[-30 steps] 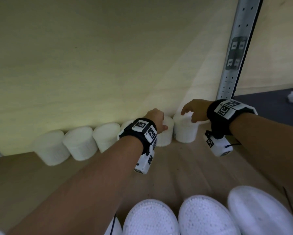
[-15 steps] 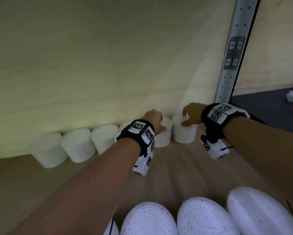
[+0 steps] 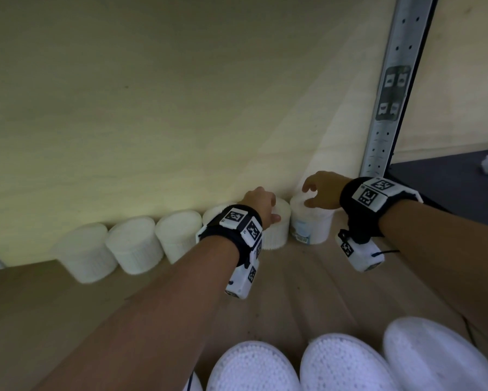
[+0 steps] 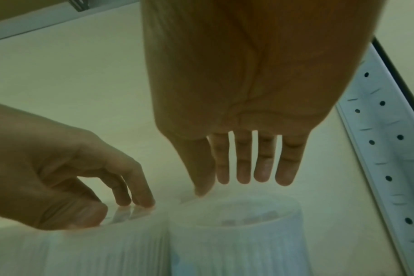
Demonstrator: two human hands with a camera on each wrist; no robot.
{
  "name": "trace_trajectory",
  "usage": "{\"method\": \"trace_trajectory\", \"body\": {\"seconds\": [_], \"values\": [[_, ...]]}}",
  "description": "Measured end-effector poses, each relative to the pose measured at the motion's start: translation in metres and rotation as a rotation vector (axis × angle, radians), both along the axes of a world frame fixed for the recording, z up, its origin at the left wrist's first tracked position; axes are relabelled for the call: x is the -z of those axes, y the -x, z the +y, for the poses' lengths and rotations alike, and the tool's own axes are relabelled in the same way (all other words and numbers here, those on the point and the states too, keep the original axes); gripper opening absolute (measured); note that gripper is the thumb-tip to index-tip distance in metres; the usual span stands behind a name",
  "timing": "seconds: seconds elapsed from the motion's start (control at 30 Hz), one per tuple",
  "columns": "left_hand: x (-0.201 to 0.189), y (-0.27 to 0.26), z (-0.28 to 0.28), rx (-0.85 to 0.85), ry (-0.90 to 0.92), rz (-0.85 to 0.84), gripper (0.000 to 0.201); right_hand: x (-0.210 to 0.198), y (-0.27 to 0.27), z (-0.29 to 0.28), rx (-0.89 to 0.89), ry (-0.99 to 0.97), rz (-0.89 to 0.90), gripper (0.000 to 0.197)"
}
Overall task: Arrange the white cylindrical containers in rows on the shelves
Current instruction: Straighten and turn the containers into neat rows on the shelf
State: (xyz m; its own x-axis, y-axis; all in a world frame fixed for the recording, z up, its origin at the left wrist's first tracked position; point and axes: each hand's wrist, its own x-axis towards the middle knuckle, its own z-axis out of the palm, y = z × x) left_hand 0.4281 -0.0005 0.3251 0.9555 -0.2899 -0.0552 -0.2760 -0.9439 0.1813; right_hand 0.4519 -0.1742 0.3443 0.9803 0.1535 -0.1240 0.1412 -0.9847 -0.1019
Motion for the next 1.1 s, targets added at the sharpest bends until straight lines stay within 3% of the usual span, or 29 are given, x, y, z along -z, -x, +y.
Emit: {"method": "trace_trajectory", "body": {"seconds": [0.17, 0.7, 0.83, 1.0, 1.1], "values": [[0.0001, -0.0019, 0.0005, 0.001, 0.005, 0.006, 0.046, 0.008, -0.0011, 0.0038, 0.034, 0.055, 0.032, 0.063], [0.0005, -0.002, -0.0001, 0.002, 0.012, -0.001, 0.045, 0.0009, 0.0016, -0.0011, -0.084, 0.001, 0.075, 0.051], [0.001, -0.0014, -0.0003, 0.006, 0.005, -0.006, 0.045, -0.0006, 0.0012, 0.0012, -0.029, -0.005, -0.004, 0.043], [0.0019, -0.0009, -0.0007, 0.006, 0.009, -0.008, 0.043, 0.0072, -0.0005, 0.0008, 0.051, 0.056, 0.017, 0.063], [0.002, -0.0015, -0.0007, 0.004, 0.005, -0.009, 0.043, 0.0081, 0.0003, 0.0001, 0.041, 0.055, 0.011, 0.064]]}}
